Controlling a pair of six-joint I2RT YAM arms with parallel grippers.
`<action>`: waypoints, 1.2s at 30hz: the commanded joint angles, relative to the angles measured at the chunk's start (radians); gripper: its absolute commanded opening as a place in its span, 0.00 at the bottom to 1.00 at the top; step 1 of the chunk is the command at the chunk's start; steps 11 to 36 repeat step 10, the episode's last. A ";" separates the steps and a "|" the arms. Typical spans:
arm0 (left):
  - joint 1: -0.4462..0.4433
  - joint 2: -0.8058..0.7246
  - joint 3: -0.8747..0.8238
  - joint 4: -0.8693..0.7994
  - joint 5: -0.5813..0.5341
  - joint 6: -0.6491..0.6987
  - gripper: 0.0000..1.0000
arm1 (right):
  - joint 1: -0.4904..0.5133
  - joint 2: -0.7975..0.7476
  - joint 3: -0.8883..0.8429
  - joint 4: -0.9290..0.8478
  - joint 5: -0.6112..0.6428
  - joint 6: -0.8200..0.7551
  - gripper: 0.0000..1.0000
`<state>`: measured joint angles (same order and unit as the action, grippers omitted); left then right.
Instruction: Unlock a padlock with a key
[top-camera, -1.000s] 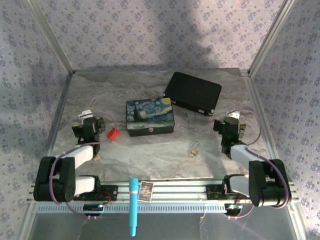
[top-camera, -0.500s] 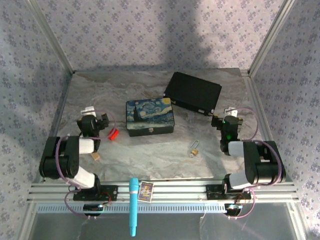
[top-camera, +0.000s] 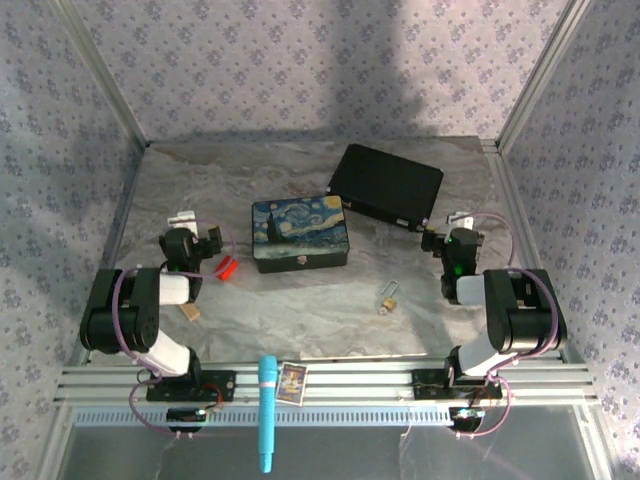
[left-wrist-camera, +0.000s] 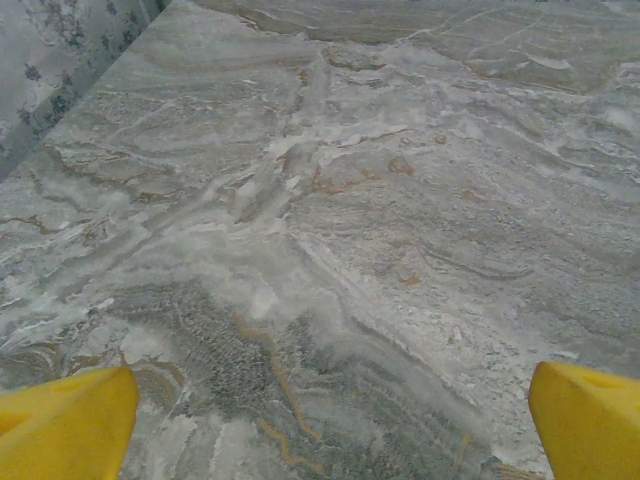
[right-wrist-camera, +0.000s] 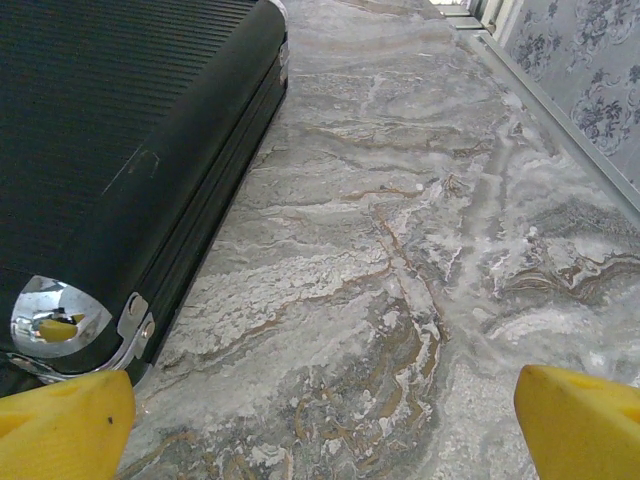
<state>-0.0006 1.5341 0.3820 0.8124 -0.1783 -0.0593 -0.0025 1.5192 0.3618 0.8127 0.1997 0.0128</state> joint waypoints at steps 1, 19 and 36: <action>-0.005 0.000 0.023 0.019 0.028 0.020 1.00 | -0.005 0.000 0.017 0.008 -0.011 -0.013 0.99; -0.005 0.001 0.023 0.018 0.028 0.020 1.00 | -0.011 -0.001 0.025 -0.005 -0.054 -0.022 0.99; -0.005 0.001 0.023 0.018 0.028 0.020 1.00 | -0.011 -0.001 0.025 -0.005 -0.054 -0.022 0.99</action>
